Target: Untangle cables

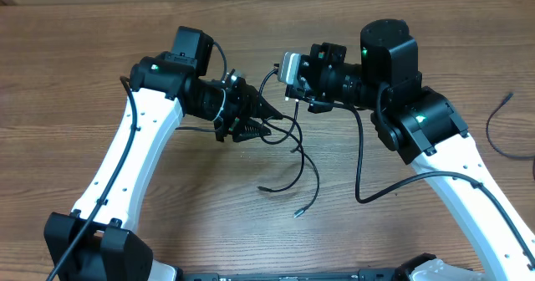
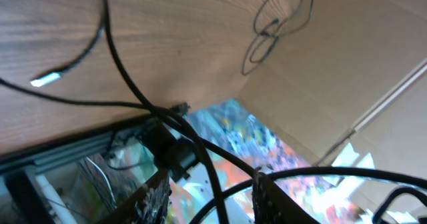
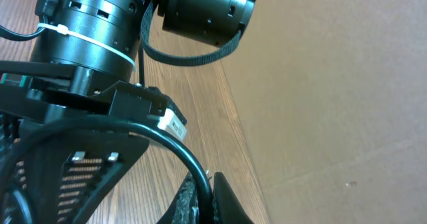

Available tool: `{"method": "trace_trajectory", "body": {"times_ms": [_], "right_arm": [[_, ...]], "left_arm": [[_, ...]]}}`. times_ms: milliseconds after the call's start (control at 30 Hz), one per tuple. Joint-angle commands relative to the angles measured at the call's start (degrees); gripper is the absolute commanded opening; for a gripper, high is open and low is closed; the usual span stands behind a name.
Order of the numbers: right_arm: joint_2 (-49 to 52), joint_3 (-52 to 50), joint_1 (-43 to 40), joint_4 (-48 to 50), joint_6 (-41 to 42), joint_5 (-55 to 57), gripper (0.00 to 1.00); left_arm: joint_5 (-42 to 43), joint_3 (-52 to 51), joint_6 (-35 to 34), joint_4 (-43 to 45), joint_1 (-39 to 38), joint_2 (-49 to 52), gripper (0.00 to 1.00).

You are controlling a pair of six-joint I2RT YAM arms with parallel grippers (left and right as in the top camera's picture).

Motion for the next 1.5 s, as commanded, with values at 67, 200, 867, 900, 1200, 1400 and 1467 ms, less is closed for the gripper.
{"method": "trace_trajectory", "body": {"times_ms": [67,200,867,900,1200,1400,1467], "right_arm": [[-1.4,1.4,0.0,0.4,1.3,1.4,0.04],[-1.4,1.4,0.0,0.4,1.8,1.4,0.04],[-1.3,1.4,-2.9,3.4,26.5,12.5,0.04],[-1.3,1.4,-2.9,3.4,28.0,12.5,0.04],[-1.3,1.4,-3.0,3.0,32.6,14.1,0.05],[-1.3,1.4,-4.4,2.3,35.9,18.7,0.05],[-1.3,1.4,-5.2,2.3,37.9,18.6,0.05]], "left_arm": [[-1.6,-0.3,2.1,-0.2,1.4,0.1,0.40],[-1.7,-0.3,2.1,-0.2,1.5,0.1,0.41],[3.1,-0.3,29.7,8.0,3.2,0.0,0.38],[3.1,-0.3,30.4,8.2,3.2,0.0,0.38],[10.0,-0.3,38.4,10.2,3.3,-0.1,0.38],[12.3,-0.3,40.5,14.4,4.2,-0.8,0.38],[13.3,-0.3,40.5,15.2,4.8,-1.1,0.38]]}}
